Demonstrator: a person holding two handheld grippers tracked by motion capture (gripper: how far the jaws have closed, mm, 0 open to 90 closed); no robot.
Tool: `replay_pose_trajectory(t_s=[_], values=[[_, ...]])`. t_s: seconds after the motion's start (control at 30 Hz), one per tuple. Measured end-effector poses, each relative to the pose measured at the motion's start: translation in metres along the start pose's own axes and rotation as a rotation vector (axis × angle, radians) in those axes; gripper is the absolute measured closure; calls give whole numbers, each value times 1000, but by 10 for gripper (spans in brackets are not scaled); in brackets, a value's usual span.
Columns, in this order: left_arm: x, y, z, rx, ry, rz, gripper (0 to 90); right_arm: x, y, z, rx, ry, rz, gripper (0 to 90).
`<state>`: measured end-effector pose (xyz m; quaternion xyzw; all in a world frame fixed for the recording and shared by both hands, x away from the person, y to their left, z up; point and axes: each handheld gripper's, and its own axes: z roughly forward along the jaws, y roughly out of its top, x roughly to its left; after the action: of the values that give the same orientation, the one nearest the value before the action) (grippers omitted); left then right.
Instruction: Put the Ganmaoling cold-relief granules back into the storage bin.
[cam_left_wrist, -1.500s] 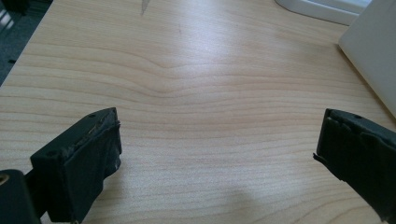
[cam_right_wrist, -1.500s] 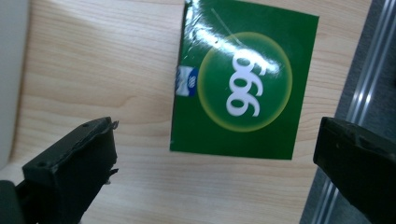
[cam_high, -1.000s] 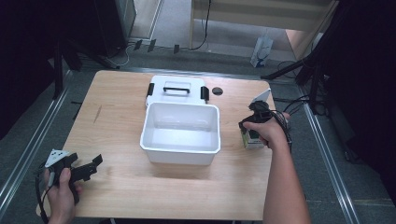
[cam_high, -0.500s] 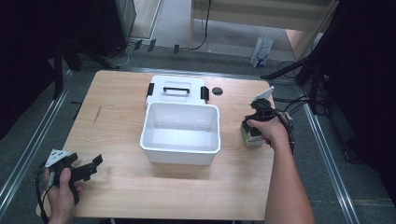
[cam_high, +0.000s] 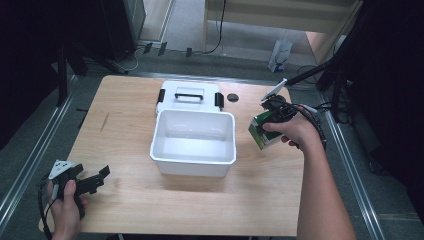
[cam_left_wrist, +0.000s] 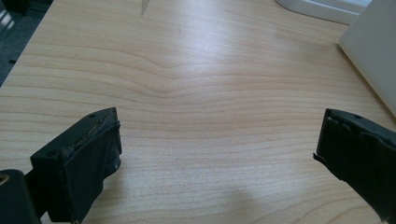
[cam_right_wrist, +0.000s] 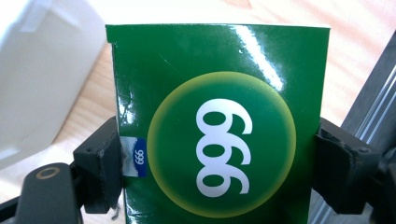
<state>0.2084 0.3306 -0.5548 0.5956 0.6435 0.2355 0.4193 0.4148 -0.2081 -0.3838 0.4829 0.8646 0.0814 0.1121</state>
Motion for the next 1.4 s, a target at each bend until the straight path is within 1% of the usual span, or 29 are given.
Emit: replay_pose_trajectory(t_s=[0.03,0.07,0.13,0.2,0.37,0.4,0.43,0.47,0.53,0.57,0.67,0.7,0.73,0.77,0.8,0.83,0.87,0.9,0.97,1.0,1.03,1.17,1.2,1.23,1.27,1.3,1.33,1.37,1.4], values=[[0,0,0,0,0,0,6,3,1,-5,-11,-2,-35,166],[0,0,0,0,0,0,6,3,1,-5,-11,-2,-35,166],[0,0,0,-2,-1,-2,6,12,4,-17,-31,10,-94,166],[0,0,0,-3,-1,-3,6,17,6,-24,-46,13,-152,166],[0,0,0,1,-1,-2,6,28,8,-38,-69,9,-255,166],[0,0,0,1,-1,-2,6,28,8,-38,-69,9,-255,166],[0,0,0,3,-1,-1,6,32,9,-44,-83,7,-292,166],[0,0,0,3,-1,-1,6,32,9,-44,-83,7,-292,166],[0,0,0,3,0,-1,6,37,10,-51,-102,15,-327,166],[0,0,0,3,0,-1,6,37,10,-51,-102,15,-327,166],[0,0,0,2,-1,-1,6,42,11,-58,-116,23,-367,166],[0,0,0,2,-1,-1,6,47,12,-62,-122,29,-385,166],[0,0,0,2,-1,-1,6,47,12,-62,-122,29,-385,166],[0,0,0,2,-1,-2,6,52,13,-64,-123,36,-414,166],[0,0,0,2,-1,-2,6,52,13,-64,-123,36,-414,166],[0,0,0,2,-1,-1,6,57,14,-66,-121,40,-439,166],[0,0,0,2,-1,-1,6,57,14,-66,-121,40,-439,166],[0,0,0,2,-2,-2,6,62,17,-67,-124,43,-465,166],[0,0,0,2,-2,-2,6,67,19,-68,-130,47,-486,166],[0,0,0,2,-2,-2,6,67,19,-68,-130,47,-486,166],[0,0,0,2,-2,-2,6,73,21,-69,-141,58,-515,166],[0,0,0,3,-2,-1,6,87,26,-72,-154,84,-593,166],[0,0,0,3,-2,-1,6,87,26,-72,-154,84,-593,166],[0,0,0,2,-2,-3,6,90,27,-72,-151,87,-613,166],[0,0,0,1,-2,-3,6,94,28,-72,-152,89,-641,166],[0,0,0,1,-2,-2,6,101,29,-72,-154,91,-688,165],[0,0,0,1,-3,-3,6,104,30,-72,-156,93,-712,165],[0,0,0,-1,-2,-3,6,106,31,-71,-164,95,-731,164],[0,0,0,-1,-2,-3,6,106,31,-71,-164,95,-731,164]])
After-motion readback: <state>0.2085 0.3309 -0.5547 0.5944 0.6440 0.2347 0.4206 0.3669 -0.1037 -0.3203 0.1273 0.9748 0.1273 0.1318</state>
